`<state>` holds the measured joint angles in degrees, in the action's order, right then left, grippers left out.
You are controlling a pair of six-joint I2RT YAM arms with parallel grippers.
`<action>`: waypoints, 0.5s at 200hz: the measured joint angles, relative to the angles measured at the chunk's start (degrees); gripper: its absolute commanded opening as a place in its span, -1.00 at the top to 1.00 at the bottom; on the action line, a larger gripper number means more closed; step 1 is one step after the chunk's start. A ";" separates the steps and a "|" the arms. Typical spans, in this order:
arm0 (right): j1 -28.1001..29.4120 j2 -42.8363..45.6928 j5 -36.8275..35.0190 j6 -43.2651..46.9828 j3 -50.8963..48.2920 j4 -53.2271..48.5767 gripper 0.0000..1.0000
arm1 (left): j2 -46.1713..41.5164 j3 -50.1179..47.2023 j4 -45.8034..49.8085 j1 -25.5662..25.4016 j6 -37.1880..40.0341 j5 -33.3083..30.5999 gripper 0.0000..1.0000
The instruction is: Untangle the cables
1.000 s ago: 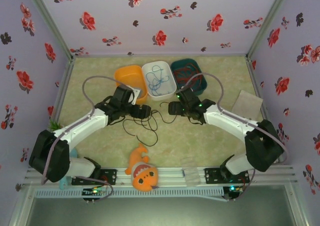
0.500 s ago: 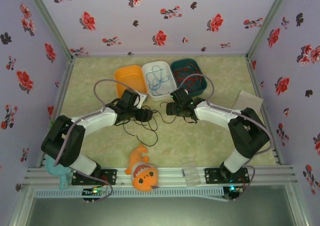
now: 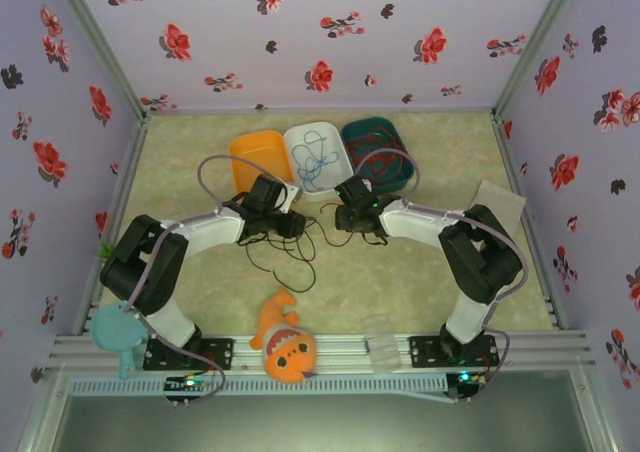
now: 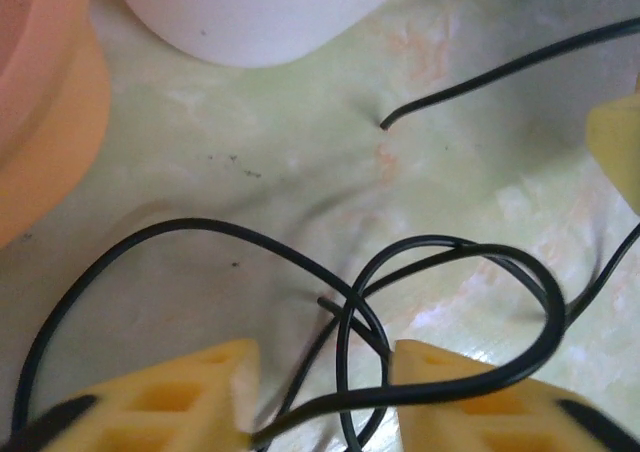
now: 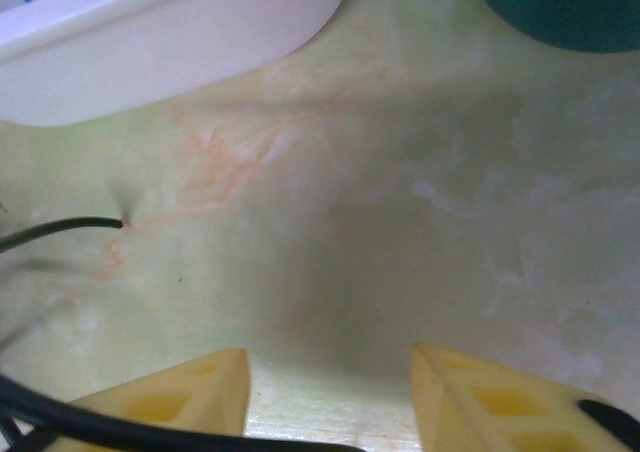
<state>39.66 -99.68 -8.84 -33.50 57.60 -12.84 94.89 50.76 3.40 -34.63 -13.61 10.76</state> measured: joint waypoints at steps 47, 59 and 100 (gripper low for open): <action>0.00 0.09 -2.86 -1.46 -0.90 -0.11 0.72 | -0.17 0.52 0.20 0.00 0.07 -0.09 1.00; -0.02 0.37 -3.93 -2.34 -1.97 -0.48 0.82 | -1.03 0.44 0.63 0.00 0.00 -0.26 1.00; -1.03 4.70 -7.56 -4.70 -6.86 -3.78 0.99 | -9.75 -1.38 3.08 0.00 0.00 -3.48 1.00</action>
<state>38.63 -94.98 -16.40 -38.20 50.74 -16.62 85.14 49.39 6.48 -34.63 -13.61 7.29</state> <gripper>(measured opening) 0.049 0.059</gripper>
